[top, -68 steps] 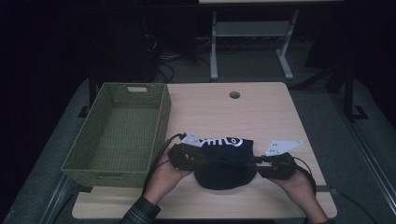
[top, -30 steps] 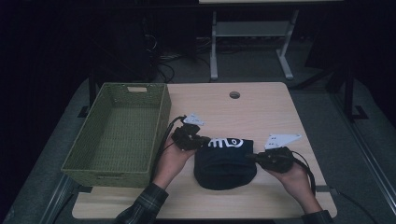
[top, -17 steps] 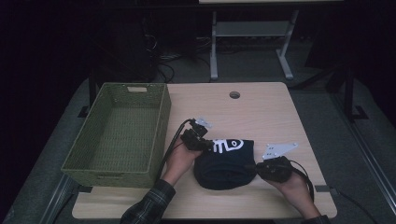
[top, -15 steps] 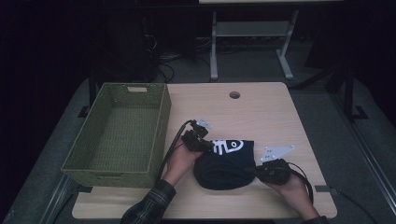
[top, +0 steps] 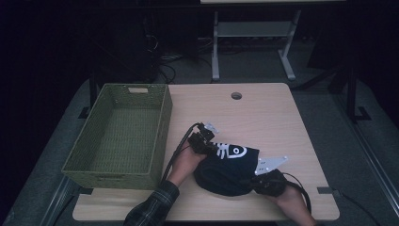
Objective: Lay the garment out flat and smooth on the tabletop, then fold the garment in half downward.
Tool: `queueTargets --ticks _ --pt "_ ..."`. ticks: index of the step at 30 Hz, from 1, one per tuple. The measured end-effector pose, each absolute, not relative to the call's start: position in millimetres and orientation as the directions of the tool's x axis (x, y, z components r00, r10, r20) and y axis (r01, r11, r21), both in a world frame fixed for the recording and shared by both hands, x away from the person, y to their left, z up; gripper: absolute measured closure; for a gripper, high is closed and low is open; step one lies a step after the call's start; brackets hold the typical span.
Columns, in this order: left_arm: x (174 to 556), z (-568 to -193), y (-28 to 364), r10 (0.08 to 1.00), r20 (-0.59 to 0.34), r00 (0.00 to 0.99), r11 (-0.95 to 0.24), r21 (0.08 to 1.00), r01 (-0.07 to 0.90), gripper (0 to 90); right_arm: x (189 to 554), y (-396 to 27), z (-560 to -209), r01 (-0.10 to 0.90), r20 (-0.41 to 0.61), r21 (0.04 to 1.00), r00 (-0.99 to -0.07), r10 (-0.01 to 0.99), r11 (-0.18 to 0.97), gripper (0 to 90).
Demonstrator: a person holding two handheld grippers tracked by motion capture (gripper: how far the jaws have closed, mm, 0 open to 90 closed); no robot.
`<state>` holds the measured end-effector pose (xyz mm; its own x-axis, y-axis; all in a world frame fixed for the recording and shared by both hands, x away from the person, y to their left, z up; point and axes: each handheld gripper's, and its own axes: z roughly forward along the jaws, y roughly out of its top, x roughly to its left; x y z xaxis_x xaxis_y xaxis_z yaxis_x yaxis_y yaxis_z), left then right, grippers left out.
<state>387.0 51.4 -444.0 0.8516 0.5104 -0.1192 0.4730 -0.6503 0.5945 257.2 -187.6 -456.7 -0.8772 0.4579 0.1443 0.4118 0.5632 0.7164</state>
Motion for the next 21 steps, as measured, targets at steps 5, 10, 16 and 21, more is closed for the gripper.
queueTargets --ticks 5,10,16,21 --pt "385.1 -439.4 48.2 0.499 -0.107 0.860 -0.663 0.591 0.459 90.0 253.2 -181.0 -456.7 0.391 0.136 0.719 -0.889 0.436 0.574 89.9" --pt "376.3 -424.0 55.6 0.493 -0.141 0.858 -0.622 0.633 0.461 90.0 254.2 -189.1 -445.3 0.389 0.141 0.765 -0.878 0.457 0.513 89.8" --pt "358.5 -408.1 66.6 0.477 -0.163 0.864 -0.596 0.662 0.454 90.0 264.2 -198.6 -431.4 0.376 0.116 0.805 -0.859 0.499 0.460 89.8" --pt "333.2 -407.0 77.5 0.467 -0.186 0.865 -0.610 0.640 0.467 90.0 278.9 -205.3 -435.3 0.410 0.086 0.774 -0.823 0.562 0.482 89.8"
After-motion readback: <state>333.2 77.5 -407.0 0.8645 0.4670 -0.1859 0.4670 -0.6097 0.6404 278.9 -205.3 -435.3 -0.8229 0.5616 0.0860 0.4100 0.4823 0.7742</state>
